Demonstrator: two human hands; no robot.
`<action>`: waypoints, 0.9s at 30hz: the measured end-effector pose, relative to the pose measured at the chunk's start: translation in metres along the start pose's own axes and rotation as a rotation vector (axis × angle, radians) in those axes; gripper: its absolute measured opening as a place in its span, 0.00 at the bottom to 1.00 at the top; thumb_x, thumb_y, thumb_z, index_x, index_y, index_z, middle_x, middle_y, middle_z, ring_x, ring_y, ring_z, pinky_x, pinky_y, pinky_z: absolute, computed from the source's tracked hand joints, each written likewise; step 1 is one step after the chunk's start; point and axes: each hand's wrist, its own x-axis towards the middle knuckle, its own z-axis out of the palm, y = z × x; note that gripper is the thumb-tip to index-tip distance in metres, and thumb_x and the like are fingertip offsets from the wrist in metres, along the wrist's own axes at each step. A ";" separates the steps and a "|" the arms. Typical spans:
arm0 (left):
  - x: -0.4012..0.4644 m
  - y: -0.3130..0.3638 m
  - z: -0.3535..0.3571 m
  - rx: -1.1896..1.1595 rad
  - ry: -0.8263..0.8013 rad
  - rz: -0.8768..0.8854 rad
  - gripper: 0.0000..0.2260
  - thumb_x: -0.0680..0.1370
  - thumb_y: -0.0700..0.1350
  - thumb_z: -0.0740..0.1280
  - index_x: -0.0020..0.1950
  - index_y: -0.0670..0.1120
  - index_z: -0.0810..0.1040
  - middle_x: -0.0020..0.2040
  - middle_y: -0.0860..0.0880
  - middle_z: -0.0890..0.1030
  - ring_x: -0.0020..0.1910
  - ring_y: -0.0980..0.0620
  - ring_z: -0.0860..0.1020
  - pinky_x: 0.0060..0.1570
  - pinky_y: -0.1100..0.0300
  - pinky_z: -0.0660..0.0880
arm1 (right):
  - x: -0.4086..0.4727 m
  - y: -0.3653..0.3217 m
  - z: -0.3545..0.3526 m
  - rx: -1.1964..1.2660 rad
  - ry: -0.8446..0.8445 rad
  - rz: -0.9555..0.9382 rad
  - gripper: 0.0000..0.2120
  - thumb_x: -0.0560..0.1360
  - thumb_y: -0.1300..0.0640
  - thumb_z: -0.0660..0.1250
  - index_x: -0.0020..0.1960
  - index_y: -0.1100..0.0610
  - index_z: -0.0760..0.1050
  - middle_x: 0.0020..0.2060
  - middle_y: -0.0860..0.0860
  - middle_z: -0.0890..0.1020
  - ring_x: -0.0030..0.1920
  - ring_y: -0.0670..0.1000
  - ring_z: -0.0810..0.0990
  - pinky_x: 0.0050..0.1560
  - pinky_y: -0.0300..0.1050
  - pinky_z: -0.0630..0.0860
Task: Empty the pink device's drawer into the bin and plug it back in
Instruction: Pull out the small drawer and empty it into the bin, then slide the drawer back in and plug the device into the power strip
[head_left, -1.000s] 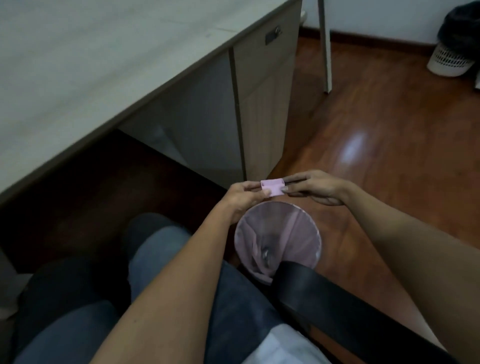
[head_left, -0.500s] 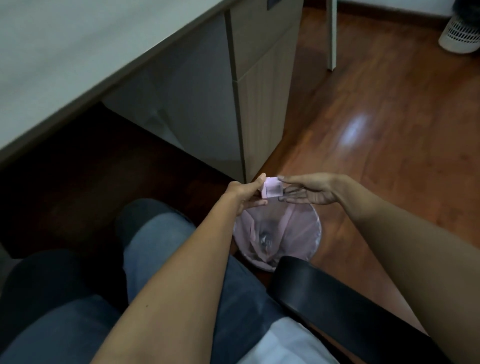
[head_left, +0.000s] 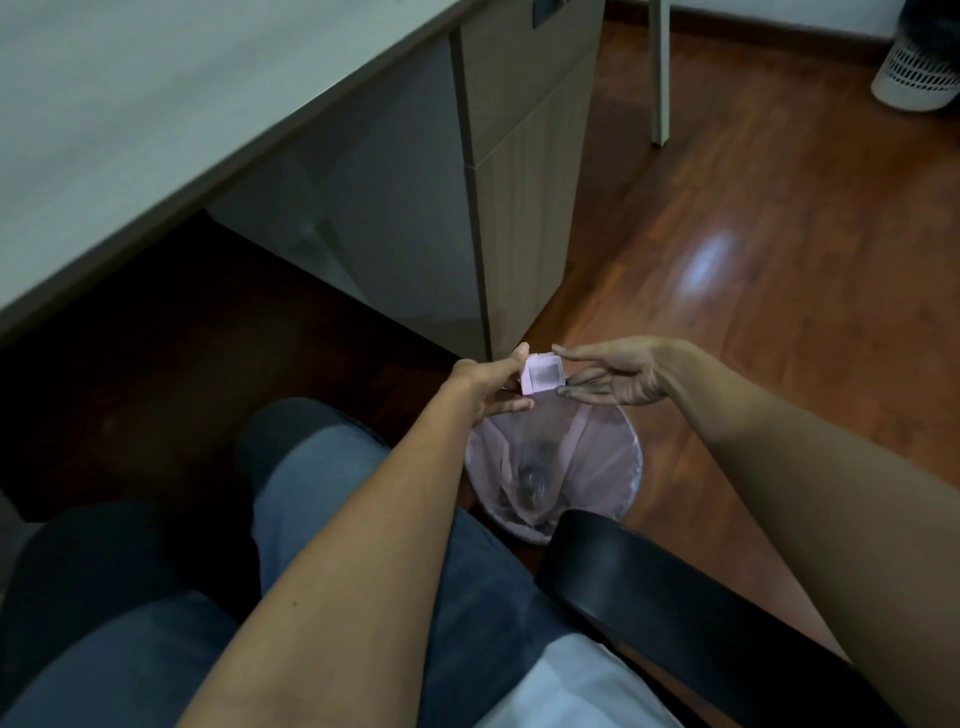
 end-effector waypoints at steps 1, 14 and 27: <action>-0.002 0.001 -0.002 0.006 -0.014 0.015 0.31 0.71 0.52 0.79 0.65 0.33 0.77 0.58 0.37 0.84 0.41 0.46 0.88 0.38 0.57 0.85 | -0.003 -0.002 0.001 0.012 -0.026 0.007 0.16 0.78 0.55 0.69 0.63 0.60 0.78 0.69 0.61 0.78 0.68 0.59 0.78 0.45 0.46 0.85; -0.037 0.041 -0.029 0.215 -0.149 0.412 0.34 0.60 0.45 0.84 0.65 0.42 0.82 0.60 0.45 0.85 0.62 0.46 0.82 0.67 0.50 0.76 | -0.058 -0.050 0.016 -0.026 -0.005 -0.302 0.20 0.76 0.70 0.67 0.67 0.59 0.77 0.66 0.61 0.79 0.60 0.56 0.81 0.43 0.38 0.84; -0.131 0.156 -0.045 0.383 -0.056 0.876 0.26 0.69 0.35 0.79 0.65 0.36 0.79 0.59 0.41 0.85 0.57 0.47 0.84 0.57 0.59 0.81 | -0.156 -0.167 0.048 -0.056 -0.098 -0.700 0.27 0.69 0.80 0.69 0.66 0.66 0.76 0.58 0.60 0.84 0.53 0.51 0.86 0.51 0.38 0.82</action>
